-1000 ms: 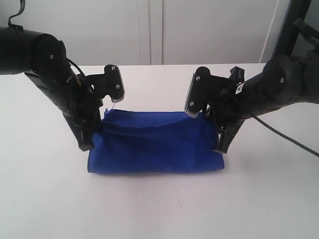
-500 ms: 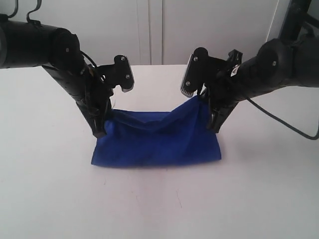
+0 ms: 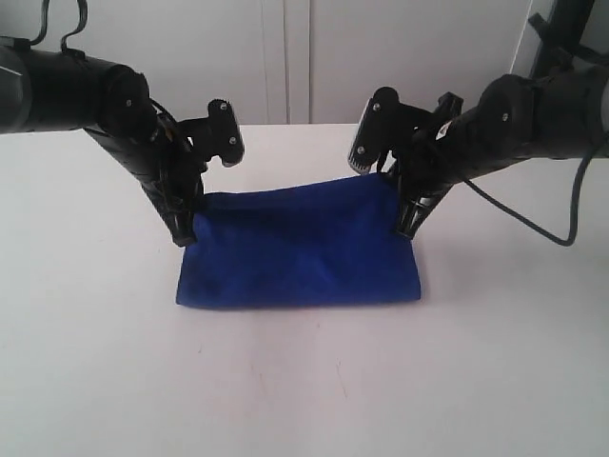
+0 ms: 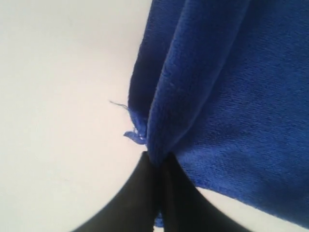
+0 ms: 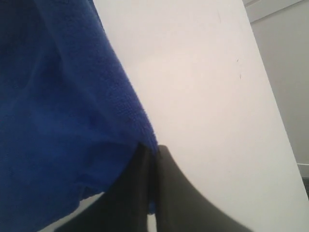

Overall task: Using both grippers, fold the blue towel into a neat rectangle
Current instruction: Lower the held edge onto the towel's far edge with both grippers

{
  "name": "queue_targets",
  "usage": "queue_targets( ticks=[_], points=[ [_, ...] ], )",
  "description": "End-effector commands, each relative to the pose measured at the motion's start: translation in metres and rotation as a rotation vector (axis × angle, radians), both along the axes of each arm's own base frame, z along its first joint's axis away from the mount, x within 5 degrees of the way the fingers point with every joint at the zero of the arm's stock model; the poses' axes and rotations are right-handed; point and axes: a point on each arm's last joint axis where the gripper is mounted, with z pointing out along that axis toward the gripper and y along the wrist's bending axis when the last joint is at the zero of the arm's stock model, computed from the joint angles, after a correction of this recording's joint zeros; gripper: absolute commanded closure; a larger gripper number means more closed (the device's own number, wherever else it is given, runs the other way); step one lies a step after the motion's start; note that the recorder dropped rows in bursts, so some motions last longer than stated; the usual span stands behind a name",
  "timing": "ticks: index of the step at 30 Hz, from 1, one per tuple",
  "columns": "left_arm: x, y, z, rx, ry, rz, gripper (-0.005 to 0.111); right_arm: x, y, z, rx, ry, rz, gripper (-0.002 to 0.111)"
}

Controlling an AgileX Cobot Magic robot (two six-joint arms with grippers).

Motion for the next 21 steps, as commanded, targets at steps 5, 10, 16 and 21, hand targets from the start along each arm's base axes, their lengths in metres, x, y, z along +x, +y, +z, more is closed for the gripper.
queue_targets(
  ticks=[5, 10, 16, 21],
  points=[
    [0.013, -0.002, -0.009, -0.036, -0.065, 0.011, 0.107, 0.013, -0.001, -0.013, 0.010, -0.047, -0.029, 0.108],
    [0.014, -0.003, -0.014, -0.033, -0.058, 0.011, 0.107, 0.015, -0.001, -0.015, 0.011, -0.060, -0.032, 0.108],
    [0.014, -0.003, -0.015, -0.031, -0.055, 0.011, 0.107, 0.015, -0.001, -0.015, 0.010, -0.060, -0.031, 0.106],
    [0.014, -0.003, -0.015, -0.030, -0.052, 0.011, 0.099, 0.015, -0.001, -0.014, 0.011, -0.062, -0.031, 0.086]
  ],
)
